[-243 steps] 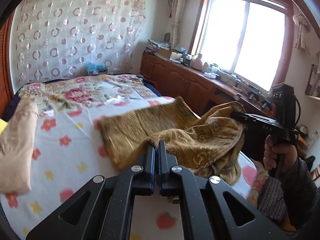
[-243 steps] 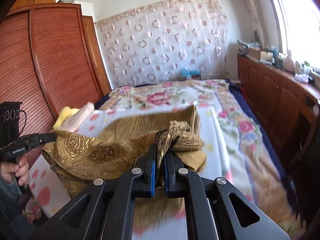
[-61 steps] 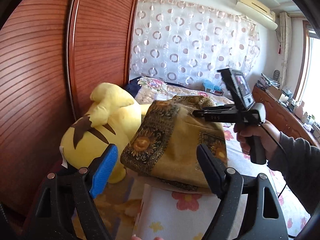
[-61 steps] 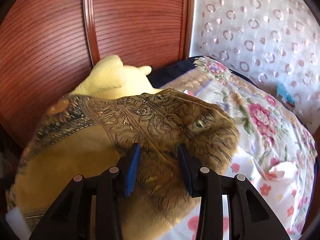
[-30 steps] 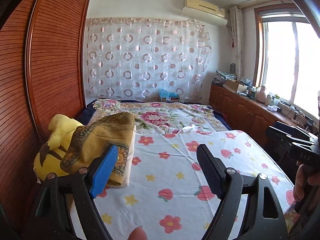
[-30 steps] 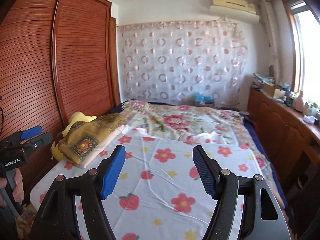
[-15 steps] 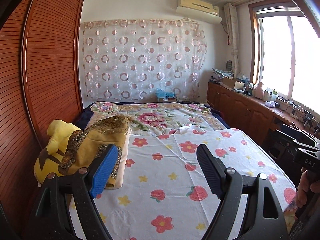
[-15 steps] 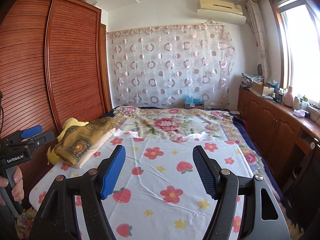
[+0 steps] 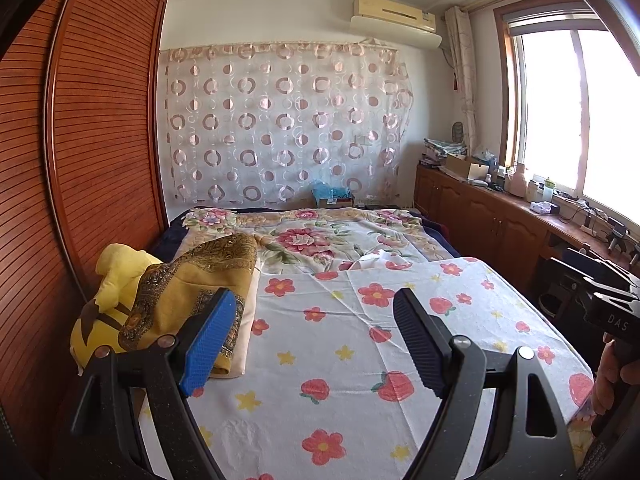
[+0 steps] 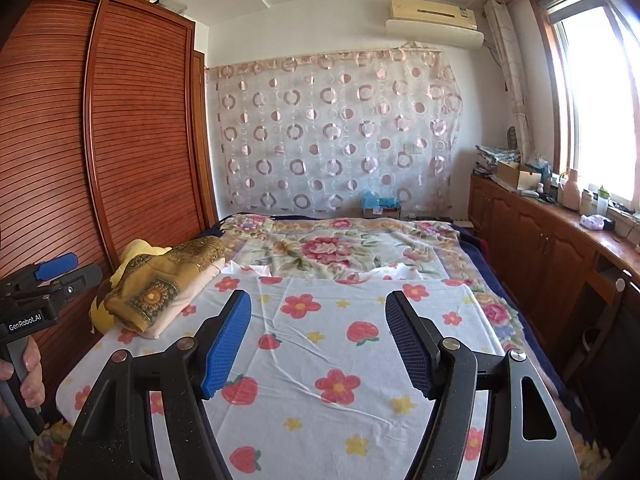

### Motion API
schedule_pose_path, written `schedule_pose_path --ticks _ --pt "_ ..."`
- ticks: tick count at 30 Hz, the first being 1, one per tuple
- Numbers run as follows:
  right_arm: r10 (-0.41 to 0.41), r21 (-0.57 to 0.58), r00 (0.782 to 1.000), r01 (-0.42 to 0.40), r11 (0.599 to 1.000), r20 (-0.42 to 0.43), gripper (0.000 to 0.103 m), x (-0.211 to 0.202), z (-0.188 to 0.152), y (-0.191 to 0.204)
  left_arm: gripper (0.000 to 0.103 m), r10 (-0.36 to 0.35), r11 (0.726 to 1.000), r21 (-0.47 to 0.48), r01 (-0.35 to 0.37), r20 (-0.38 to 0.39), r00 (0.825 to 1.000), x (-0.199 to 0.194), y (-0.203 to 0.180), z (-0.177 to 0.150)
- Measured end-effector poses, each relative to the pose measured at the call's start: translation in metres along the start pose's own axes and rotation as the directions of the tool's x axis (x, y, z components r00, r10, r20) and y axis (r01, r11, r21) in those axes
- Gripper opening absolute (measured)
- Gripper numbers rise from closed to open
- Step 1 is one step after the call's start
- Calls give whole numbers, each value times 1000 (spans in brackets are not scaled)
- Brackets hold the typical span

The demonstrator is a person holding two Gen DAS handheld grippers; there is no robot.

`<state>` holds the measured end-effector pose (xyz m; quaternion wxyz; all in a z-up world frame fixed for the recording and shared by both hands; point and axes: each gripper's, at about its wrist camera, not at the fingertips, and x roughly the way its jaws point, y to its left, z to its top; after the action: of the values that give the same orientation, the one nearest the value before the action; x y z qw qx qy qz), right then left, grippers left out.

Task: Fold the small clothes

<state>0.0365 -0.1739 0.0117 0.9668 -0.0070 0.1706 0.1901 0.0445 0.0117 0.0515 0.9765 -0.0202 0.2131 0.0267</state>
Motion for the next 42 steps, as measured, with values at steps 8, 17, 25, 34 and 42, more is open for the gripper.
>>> schedule_pose_path --ticks 8,17,25,34,42 --pt "3 3 1000 -3 1000 1 72 0 0 -9 82 2 1000 2 -2 -1 1000 0 0 -1" --pt "9 2 1000 -9 1000 0 72 0 -1 -13 82 4 1000 4 -4 2 1000 0 0 -2" --pt "13 0 1000 -13 1000 6 72 0 -1 -18 82 1 1000 3 -1 4 1000 1 1 -4" --pt "16 -2 1000 -16 1000 9 72 1 -1 -23 82 2 1000 5 -2 9 1000 2 1 -5" --pt "16 -3 1000 -16 1000 9 72 1 -2 -23 82 1 1000 6 -1 11 1000 2 1 -7"
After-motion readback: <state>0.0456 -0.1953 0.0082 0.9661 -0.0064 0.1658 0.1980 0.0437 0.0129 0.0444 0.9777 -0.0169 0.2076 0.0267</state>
